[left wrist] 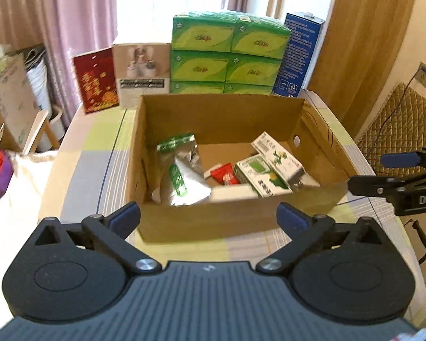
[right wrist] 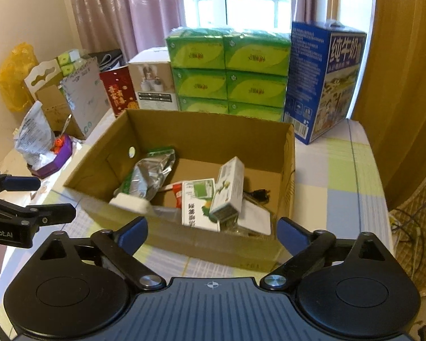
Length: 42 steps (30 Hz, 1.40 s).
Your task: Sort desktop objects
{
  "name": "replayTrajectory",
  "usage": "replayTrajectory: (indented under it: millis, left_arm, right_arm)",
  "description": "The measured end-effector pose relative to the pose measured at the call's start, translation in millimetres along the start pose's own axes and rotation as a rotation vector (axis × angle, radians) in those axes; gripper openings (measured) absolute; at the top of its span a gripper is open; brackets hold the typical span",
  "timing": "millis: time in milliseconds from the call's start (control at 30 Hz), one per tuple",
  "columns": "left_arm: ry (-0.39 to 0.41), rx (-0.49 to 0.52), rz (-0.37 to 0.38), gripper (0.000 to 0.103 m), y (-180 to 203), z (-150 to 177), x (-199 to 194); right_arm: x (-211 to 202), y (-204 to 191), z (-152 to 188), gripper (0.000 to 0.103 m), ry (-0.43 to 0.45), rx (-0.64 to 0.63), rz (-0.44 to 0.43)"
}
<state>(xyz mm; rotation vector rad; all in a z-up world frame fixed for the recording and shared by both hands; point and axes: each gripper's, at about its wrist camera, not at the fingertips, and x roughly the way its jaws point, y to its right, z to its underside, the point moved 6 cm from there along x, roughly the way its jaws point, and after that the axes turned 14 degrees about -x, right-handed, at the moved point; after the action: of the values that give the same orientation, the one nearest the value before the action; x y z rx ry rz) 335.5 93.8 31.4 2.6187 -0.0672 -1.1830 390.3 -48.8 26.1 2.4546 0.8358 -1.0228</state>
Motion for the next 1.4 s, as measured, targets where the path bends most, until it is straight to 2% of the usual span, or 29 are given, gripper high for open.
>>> replayTrajectory:
  millis: [133, 333, 467, 733, 867, 967, 1400]
  left_arm:
    - [0.016, -0.069, 0.021, 0.1, -6, 16, -25]
    - [0.06, -0.108, 0.013, 0.1, -6, 35, -67]
    - [0.089, -0.096, -0.005, 0.101, -3, 45, -94]
    - [0.1, -0.083, -0.029, 0.102, 2, 68, -133]
    - [0.114, -0.093, -0.007, 0.102, 3, 79, -147]
    - [0.127, -0.097, -0.025, 0.102, 4, 88, -155]
    - [0.097, -0.124, -0.034, 0.102, 11, 123, -163]
  right_arm:
    - [-29, -17, 9, 0.1, 0.019, 0.007, -0.001]
    - [-64, -42, 20, 0.101, 0.046, -0.003, 0.02]
    - [-85, -60, 32, 0.101, 0.052, -0.031, 0.038]
    - [-119, -78, 56, 0.101, 0.069, 0.019, 0.055]
    - [-134, -84, 71, 0.101, 0.082, 0.054, 0.057]
    - [-144, -86, 81, 0.101, 0.088, 0.08, 0.065]
    - [-169, -93, 106, 0.101, 0.101, 0.103, 0.088]
